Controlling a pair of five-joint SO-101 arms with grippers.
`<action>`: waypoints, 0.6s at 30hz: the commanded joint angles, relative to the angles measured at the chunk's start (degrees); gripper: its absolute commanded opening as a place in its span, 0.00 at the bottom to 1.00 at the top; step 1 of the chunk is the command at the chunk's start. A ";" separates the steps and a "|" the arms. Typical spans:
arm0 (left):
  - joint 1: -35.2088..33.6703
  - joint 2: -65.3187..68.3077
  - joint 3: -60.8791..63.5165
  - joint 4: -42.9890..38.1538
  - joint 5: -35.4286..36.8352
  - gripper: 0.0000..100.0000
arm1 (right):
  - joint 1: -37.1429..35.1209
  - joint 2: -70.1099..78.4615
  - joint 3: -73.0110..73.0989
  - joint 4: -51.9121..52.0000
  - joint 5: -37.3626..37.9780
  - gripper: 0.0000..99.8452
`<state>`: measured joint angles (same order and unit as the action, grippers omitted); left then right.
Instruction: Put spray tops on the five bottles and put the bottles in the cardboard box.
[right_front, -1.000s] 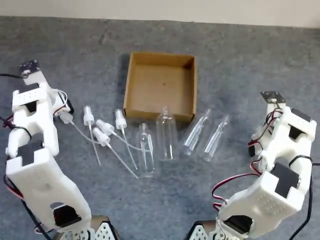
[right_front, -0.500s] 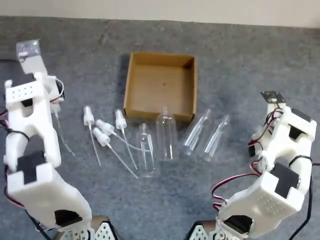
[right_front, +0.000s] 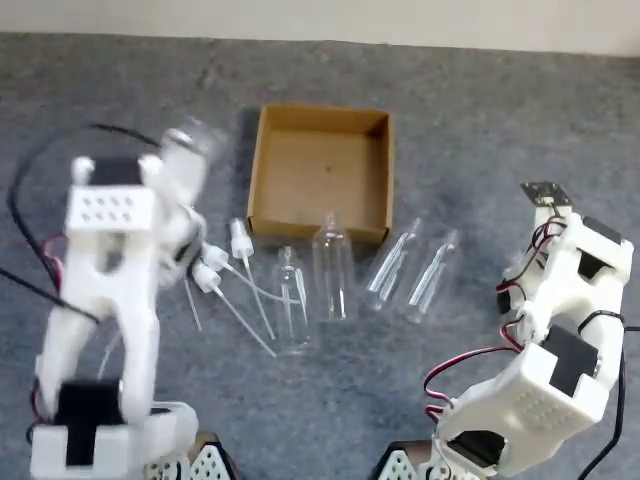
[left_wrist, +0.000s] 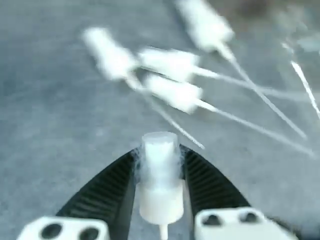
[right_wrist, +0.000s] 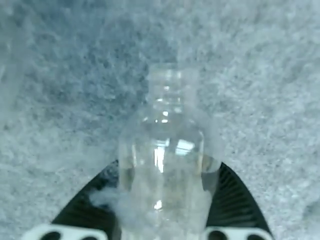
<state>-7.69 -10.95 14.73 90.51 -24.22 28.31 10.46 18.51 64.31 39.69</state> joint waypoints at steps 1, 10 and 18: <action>7.87 -13.67 18.07 -7.12 -3.60 0.00 | 0.66 -1.01 -0.13 -0.31 0.62 0.12; 8.40 -14.73 35.38 -25.32 -3.78 0.00 | 0.66 -1.01 -0.13 -0.31 0.62 0.12; 8.22 -11.56 36.18 -26.02 -3.87 0.11 | 0.66 -1.01 -0.13 -0.31 0.44 0.12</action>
<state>-0.31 -22.64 50.95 65.36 -27.56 28.31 10.46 18.51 64.31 39.69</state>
